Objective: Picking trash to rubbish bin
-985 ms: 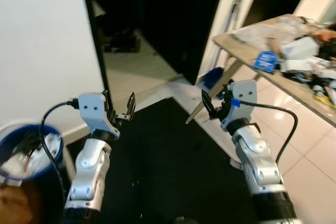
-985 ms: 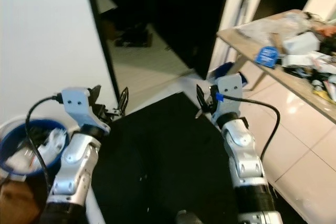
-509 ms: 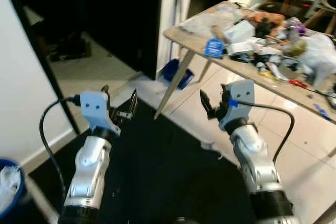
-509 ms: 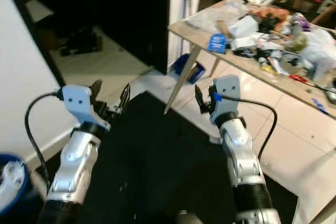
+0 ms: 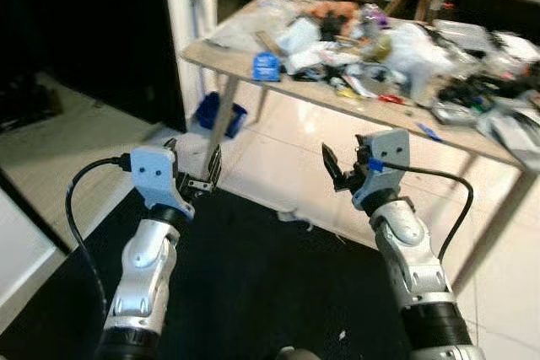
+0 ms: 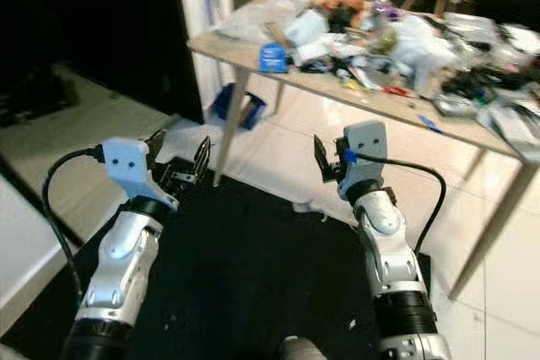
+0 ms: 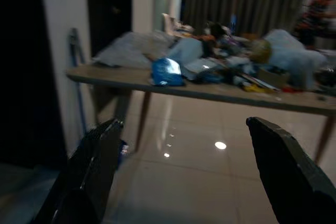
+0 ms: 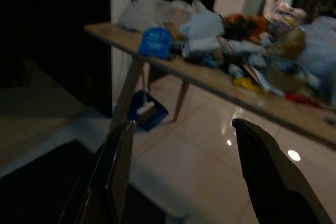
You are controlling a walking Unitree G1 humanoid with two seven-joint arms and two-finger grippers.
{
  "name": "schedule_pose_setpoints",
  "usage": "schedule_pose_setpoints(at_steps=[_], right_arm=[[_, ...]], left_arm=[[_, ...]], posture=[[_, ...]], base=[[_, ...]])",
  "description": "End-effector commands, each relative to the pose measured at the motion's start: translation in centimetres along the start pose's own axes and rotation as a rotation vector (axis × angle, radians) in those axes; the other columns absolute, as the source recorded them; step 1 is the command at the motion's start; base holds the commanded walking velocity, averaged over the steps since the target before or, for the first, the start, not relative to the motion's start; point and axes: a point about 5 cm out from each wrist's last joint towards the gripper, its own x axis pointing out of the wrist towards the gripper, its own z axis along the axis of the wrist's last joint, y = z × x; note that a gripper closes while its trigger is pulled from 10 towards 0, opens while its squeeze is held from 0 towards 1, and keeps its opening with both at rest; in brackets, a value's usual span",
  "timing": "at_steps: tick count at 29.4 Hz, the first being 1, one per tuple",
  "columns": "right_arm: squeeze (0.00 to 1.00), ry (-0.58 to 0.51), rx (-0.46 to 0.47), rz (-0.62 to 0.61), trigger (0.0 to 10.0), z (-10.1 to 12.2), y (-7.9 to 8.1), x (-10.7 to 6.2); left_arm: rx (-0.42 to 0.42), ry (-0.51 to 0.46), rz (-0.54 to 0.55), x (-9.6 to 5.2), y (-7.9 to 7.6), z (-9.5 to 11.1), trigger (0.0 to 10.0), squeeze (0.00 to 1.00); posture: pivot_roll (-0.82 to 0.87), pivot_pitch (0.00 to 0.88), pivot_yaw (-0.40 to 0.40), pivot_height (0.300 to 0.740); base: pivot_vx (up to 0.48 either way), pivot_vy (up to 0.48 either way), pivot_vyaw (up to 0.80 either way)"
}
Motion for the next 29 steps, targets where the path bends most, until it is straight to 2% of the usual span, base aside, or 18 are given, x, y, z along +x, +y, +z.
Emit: schedule_pose_setpoints(at_steps=[1, 6, 11, 23, 29], right_arm=[[0.00, 0.009, 0.007, -0.014, 10.0, -0.25, -0.35, -0.13], [0.00, 0.014, 0.012, -0.015, 10.0, -0.32, -0.36, -0.08], [0.00, 0.013, 0.009, -0.015, 10.0, -0.30, -0.37, -0.05], [0.00, 0.017, 0.006, -0.014, 10.0, -0.28, -0.45, 0.01], [0.00, 0.026, -0.002, -0.011, 10.0, -0.34, -0.46, 0.05]], left_arm=[[0.008, 0.015, -0.001, -0.14, 0.07, -0.29, 10.0, 0.00], [0.010, 0.018, -0.004, -0.11, 0.10, -0.33, 10.0, 0.00], [0.012, 0.009, -0.019, -0.07, 0.00, -0.24, 10.0, 0.00], [-0.003, -0.002, -0.032, 0.00, -0.14, -0.09, 10.0, 0.00], [-0.005, -0.005, -0.038, 0.01, -0.20, -0.04, 10.0, 0.00]], posture=[[-0.01, 0.000, -0.016, 0.740], [-0.01, 0.000, -0.015, 0.740], [-0.01, 0.000, -0.014, 0.740], [-0.01, 0.000, -0.016, 0.740], [-0.01, 0.000, -0.016, 0.740]], base=[[0.000, 0.000, -0.77], [0.000, 0.000, -0.75], [0.000, 0.000, 0.00], [0.344, 0.000, 0.00], [0.368, 0.000, -0.71]])
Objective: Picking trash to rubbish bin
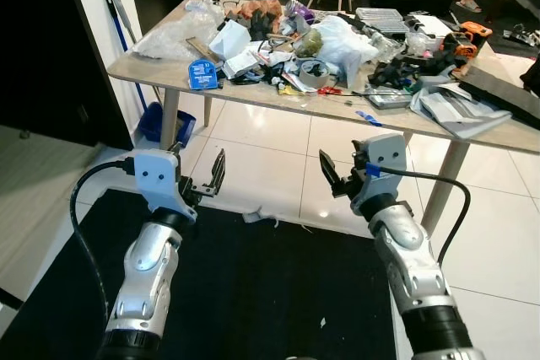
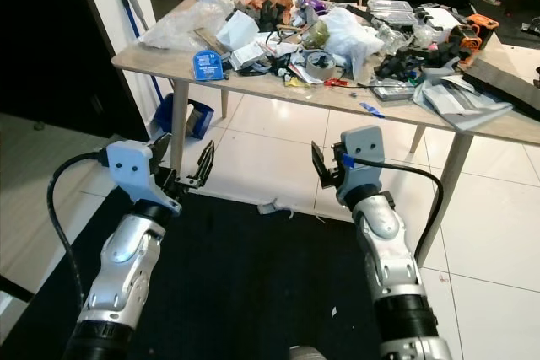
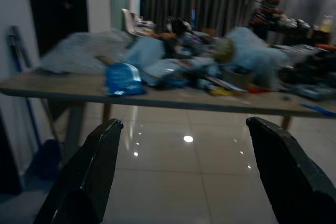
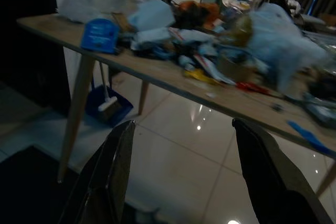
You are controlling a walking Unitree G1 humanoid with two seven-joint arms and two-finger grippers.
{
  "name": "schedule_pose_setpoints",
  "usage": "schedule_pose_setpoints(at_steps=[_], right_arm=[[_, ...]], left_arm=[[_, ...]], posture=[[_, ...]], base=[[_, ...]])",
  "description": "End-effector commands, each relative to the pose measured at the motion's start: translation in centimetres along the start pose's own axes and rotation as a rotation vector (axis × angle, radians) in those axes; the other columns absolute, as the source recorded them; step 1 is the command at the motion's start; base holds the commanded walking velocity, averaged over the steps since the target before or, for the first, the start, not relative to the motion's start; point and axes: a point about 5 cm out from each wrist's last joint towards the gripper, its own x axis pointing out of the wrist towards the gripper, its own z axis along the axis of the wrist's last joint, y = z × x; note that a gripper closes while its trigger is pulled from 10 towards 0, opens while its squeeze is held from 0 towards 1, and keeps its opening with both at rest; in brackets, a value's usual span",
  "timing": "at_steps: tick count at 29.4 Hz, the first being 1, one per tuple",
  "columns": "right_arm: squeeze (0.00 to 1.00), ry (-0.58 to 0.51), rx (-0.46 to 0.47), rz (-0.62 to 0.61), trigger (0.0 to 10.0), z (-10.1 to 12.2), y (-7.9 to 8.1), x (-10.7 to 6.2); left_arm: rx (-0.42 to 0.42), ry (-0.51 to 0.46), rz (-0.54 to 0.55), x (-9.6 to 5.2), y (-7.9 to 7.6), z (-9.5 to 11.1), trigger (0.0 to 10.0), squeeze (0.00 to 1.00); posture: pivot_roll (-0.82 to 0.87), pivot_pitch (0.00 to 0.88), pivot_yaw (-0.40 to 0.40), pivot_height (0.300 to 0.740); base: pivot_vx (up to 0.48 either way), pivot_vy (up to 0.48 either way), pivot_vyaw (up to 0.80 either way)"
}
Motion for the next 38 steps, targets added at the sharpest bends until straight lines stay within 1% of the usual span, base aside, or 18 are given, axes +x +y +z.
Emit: schedule_pose_setpoints(at_steps=[1, 9, 20, 32, 38], right_arm=[[0.00, 0.019, 0.012, 0.003, 10.0, -0.37, 0.22, -0.04], [0.00, 0.015, 0.016, 0.003, 10.0, -0.34, 0.22, -0.02], [0.00, 0.017, 0.011, 0.006, 10.0, -0.33, 0.20, 0.00], [0.00, 0.018, 0.013, 0.008, 10.0, -0.37, 0.18, 0.11], [0.00, 0.015, 0.012, 0.008, 10.0, -0.38, 0.17, 0.10]], left_arm=[[0.002, 0.009, 0.001, -0.19, 0.17, -0.19, 10.0, 0.00], [0.002, 0.006, -0.003, -0.17, 0.17, -0.13, 10.0, 0.00], [0.002, 0.004, -0.006, -0.16, 0.15, -0.11, 10.0, 0.00], [0.002, 0.004, -0.008, -0.07, 0.13, -0.14, 10.0, 0.00], [0.002, 0.005, -0.009, -0.09, 0.11, -0.21, 10.0, 0.00]], posture=[[-0.01, 0.000, -0.016, 0.740], [-0.01, 0.000, -0.016, 0.740], [-0.02, 0.000, -0.016, 0.740], [-0.01, 0.000, -0.018, 0.740], [-0.01, 0.000, -0.021, 0.740]], base=[[0.368, 0.000, -0.76], [0.367, 0.000, -0.74], [0.365, 0.000, 0.00], [0.367, 0.000, -0.69], [0.360, 0.000, 0.00]])
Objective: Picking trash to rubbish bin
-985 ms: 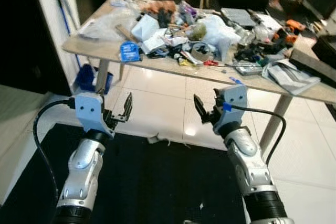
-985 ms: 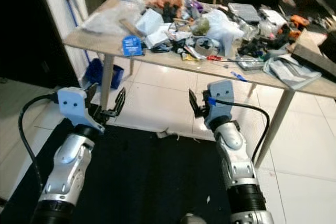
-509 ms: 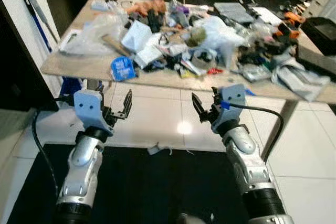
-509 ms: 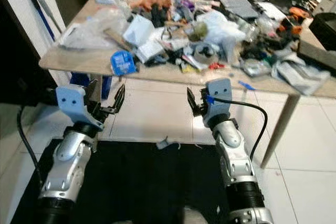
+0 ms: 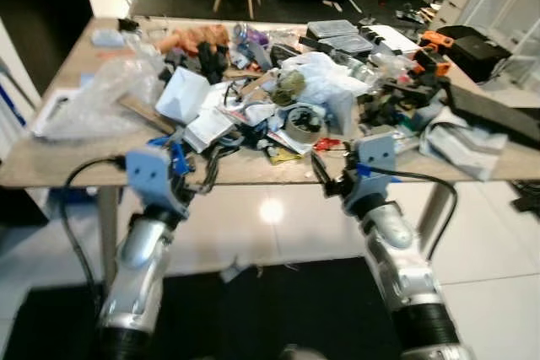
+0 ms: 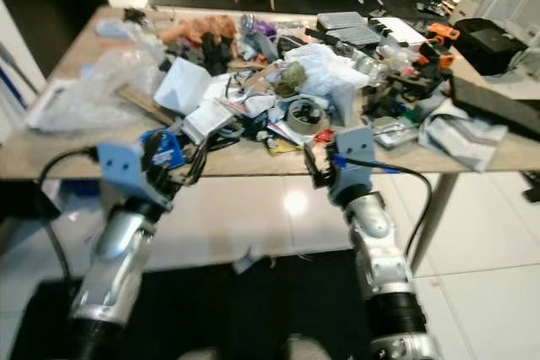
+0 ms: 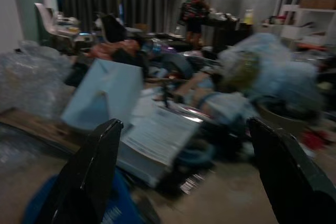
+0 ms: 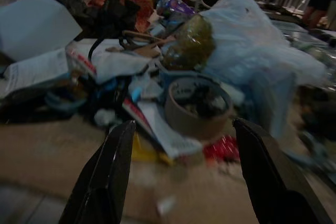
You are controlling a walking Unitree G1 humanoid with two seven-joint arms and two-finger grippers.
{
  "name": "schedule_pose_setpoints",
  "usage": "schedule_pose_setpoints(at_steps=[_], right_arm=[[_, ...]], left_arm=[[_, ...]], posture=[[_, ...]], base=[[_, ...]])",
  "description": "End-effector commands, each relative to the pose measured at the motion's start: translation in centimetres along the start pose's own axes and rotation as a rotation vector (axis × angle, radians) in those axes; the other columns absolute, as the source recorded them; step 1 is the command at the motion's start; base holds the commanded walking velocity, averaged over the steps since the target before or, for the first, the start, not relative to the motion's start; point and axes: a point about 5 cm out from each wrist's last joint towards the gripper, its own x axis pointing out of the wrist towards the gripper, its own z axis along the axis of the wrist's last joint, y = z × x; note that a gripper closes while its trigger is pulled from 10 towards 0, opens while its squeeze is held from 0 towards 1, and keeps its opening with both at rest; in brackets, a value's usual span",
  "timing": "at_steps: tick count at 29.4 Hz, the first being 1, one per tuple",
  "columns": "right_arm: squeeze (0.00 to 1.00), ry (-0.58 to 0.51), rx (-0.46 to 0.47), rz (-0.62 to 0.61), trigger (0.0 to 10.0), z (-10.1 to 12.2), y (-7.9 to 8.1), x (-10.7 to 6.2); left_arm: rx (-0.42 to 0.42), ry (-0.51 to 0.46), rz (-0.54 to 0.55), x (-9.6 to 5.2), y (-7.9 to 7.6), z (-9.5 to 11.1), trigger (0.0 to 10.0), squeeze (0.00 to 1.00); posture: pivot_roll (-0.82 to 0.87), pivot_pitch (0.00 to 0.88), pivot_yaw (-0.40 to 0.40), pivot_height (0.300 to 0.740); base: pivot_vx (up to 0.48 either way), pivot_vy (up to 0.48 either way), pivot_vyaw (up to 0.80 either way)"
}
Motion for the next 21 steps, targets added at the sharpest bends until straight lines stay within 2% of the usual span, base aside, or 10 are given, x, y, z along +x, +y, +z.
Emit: schedule_pose_setpoints(at_steps=[1, 9, 12, 14, 15, 16, 17, 18, 20, 21], right_arm=[[0.00, 0.007, -0.001, -0.012, 10.0, -0.2, -0.4, -0.2], [0.00, 0.018, -0.028, -0.012, 10.0, -0.2, -0.8, 0.0], [0.00, 0.029, -0.057, -0.031, 10.0, -0.1, -1.7, 0.1], [0.00, 0.030, -0.061, -0.046, 10.0, 0.0, -2.7, 0.0], [0.29, 0.008, -0.072, -0.040, 10.0, 0.4, -3.3, -0.2], [1.00, 0.002, -0.102, -0.041, 10.0, 0.8, -4.0, -0.2], [1.00, -0.001, -0.123, -0.042, 10.0, 1.0, -4.5, -0.2], [1.00, 0.002, -0.166, -0.065, 10.0, 1.7, -5.8, -0.1], [1.00, 0.002, -0.185, -0.074, 10.0, 1.9, -6.2, -0.1], [1.00, 0.005, -0.224, -0.086, 10.0, 2.5, -7.3, 0.1]], left_arm=[[-0.005, 0.014, -0.004, -0.1, -0.2, -0.4, 10.0, 0.00], [-0.005, 0.008, -0.008, -0.2, -0.3, -0.4, 10.0, 0.00], [-0.011, -0.005, -0.021, -0.2, -0.3, -0.3, 10.0, 0.00], [-0.021, -0.023, -0.035, -0.2, -0.4, -0.1, 10.0, 0.00], [-0.024, -0.028, -0.044, -0.2, -0.4, 0.0, 10.0, 0.00], [-0.027, -0.033, -0.054, -0.2, -0.5, 0.1, 10.0, 0.00], [-0.028, -0.036, -0.060, -0.2, -0.6, 0.1, 10.0, 0.00], [-0.028, -0.038, -0.075, -0.2, -0.7, 0.2, 10.0, 0.00], [-0.025, -0.037, -0.081, -0.1, -0.7, 0.2, 10.0, 0.00], [-0.027, -0.040, -0.096, -0.1, -0.8, 0.3, 10.0, 0.00]], posture=[[-0.01, 0.000, -0.021, 0.740], [-0.01, 0.000, -0.025, 0.740], [-0.01, 0.000, -0.027, 0.740], [-0.01, 0.000, -0.026, 0.740], [-0.01, 0.000, -0.026, 0.740], [-0.01, 0.000, -0.026, 0.740], [-0.01, 0.000, -0.026, 0.740], [-0.01, 0.000, -0.026, 0.740], [-0.02, 0.000, -0.016, 0.740], [-0.02, 0.000, -0.013, 0.740]], base=[[0.360, 0.000, 0.00], [0.359, 0.000, 0.00], [0.337, 0.000, 0.00], [0.000, 0.000, 0.00], [0.000, 0.000, 0.00], [0.000, 0.000, 0.00], [0.000, 0.000, 0.00], [0.000, 0.000, 0.00], [0.000, 0.000, 0.00], [0.000, 0.000, 0.00]])
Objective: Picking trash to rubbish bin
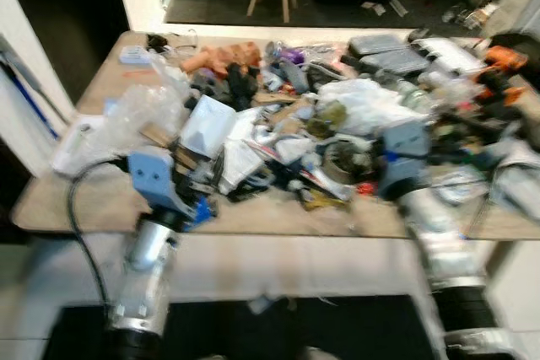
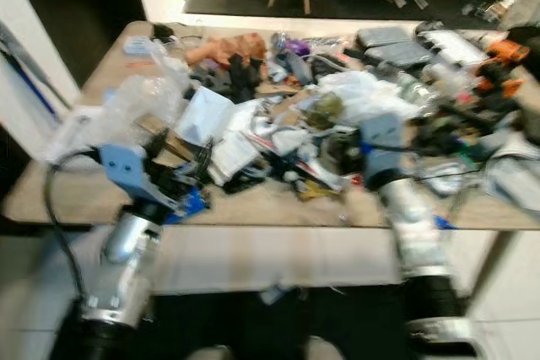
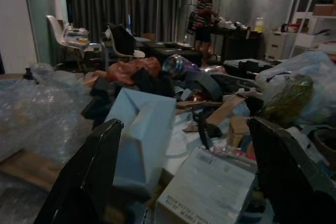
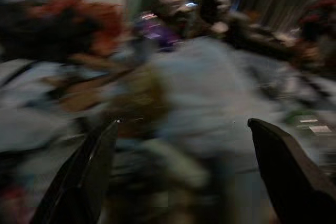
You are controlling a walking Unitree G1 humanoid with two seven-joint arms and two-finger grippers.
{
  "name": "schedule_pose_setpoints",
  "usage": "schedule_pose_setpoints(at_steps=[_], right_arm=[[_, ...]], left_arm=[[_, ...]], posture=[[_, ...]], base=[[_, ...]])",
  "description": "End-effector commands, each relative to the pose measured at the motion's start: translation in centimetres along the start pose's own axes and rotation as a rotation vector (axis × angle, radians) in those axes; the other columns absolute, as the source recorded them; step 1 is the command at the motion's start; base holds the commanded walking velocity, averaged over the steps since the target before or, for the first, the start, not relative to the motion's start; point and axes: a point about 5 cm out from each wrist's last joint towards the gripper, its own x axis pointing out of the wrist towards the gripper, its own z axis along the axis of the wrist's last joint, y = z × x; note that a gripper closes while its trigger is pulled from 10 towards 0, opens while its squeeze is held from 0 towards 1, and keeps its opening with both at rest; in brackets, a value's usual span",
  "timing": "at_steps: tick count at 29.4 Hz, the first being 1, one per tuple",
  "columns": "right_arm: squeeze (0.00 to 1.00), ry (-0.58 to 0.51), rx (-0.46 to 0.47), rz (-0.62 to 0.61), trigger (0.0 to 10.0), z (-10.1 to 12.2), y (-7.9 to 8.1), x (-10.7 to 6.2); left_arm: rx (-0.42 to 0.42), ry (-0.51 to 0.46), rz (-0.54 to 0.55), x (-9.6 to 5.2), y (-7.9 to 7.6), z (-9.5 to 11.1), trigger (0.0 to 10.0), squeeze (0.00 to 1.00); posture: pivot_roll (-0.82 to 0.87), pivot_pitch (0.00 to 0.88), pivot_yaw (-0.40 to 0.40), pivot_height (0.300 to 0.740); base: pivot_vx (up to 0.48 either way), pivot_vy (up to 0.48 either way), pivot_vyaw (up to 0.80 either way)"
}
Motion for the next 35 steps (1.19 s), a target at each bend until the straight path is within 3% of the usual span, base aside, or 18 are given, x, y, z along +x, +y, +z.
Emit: schedule_pose_setpoints(at_steps=[1, 2, 5, 9, 10, 11, 12, 14, 16, 22, 28, 35], right_arm=[[1.00, 0.019, -0.027, -0.004, 10.0, -0.2, -0.6, 0.0], [1.00, 0.038, -0.095, 0.004, 10.0, 0.0, -1.6, 0.3], [1.00, 0.053, -0.134, 0.028, 10.0, 0.2, -2.0, 0.5], [1.00, 0.186, -0.320, 0.348, 10.0, -0.1, -2.6, 0.3], [0.38, 0.247, -0.401, 0.443, 10.0, -0.4, -3.2, -0.2], [0.38, 0.288, -0.449, 0.498, 10.0, -0.6, -3.6, -0.6], [0.00, 0.335, -0.499, 0.551, 10.0, -0.9, -4.1, -1.0], [0.00, 0.393, -0.545, 0.611, 10.0, -1.0, -4.8, -1.3], [0.00, 0.412, -0.520, 0.637, 10.0, -0.4, -5.6, -1.0], [0.00, 0.418, -0.496, 0.690, 10.0, 0.0, -5.7, -0.2], [0.00, 0.333, -0.325, 0.649, 10.0, 0.1, -4.9, 1.8], [0.00, 0.294, -0.224, 0.660, 10.0, -0.1, -4.1, 2.5]], left_arm=[[0.006, -0.001, -0.030, 0.0, -0.3, 0.0, 10.0, 0.00], [-0.001, -0.012, -0.050, 0.0, -0.4, 0.1, 10.0, 0.00], [0.002, -0.017, -0.067, 0.0, -0.5, 0.2, 10.0, 0.00], [0.042, -0.037, -0.156, -0.3, -1.2, 0.5, 10.0, 0.00], [0.047, -0.037, -0.165, -0.4, -1.3, 0.5, 10.0, 0.00], [0.049, -0.038, -0.170, -0.4, -1.4, 0.5, 10.0, 0.00], [0.050, -0.036, -0.169, -0.4, -1.3, 0.4, 10.0, 0.00], [0.049, -0.033, -0.171, -0.4, -1.3, 0.4, 10.0, 0.00], [0.047, -0.033, -0.177, -0.3, -1.4, 0.4, 10.0, 0.00], [0.050, -0.035, -0.185, -0.4, -1.4, 0.4, 10.0, 0.00], [0.053, -0.034, -0.192, -0.6, -1.4, 0.5, 10.0, 0.00], [0.058, -0.032, -0.197, -0.9, -1.3, 0.7, 10.0, 0.00]], posture=[[-0.02, 0.000, -0.013, 0.740], [-0.02, 0.000, -0.014, 0.740], [-0.02, 0.000, -0.012, 0.740], [-0.02, 0.000, -0.012, 0.740], [-0.02, 0.000, -0.013, 0.740], [-0.02, 0.000, -0.013, 0.740], [-0.02, 0.000, -0.014, 0.740], [-0.02, 0.000, -0.014, 0.740], [-0.02, 0.000, -0.014, 0.740], [-0.01, 0.000, -0.010, 0.740], [0.01, 0.000, -0.002, 0.740], [0.03, 0.000, 0.008, 0.740]], base=[[0.000, 0.000, 0.00], [0.000, 0.000, 0.00], [0.000, 0.000, 0.00], [0.000, 0.000, 0.00], [0.000, 0.000, 0.00], [0.000, 0.000, 0.00], [0.000, 0.000, 0.00], [0.000, 0.000, 0.00], [0.000, 0.000, 0.00], [0.000, 0.000, 0.00], [0.000, 0.000, 0.00], [0.000, 0.000, 0.00]])
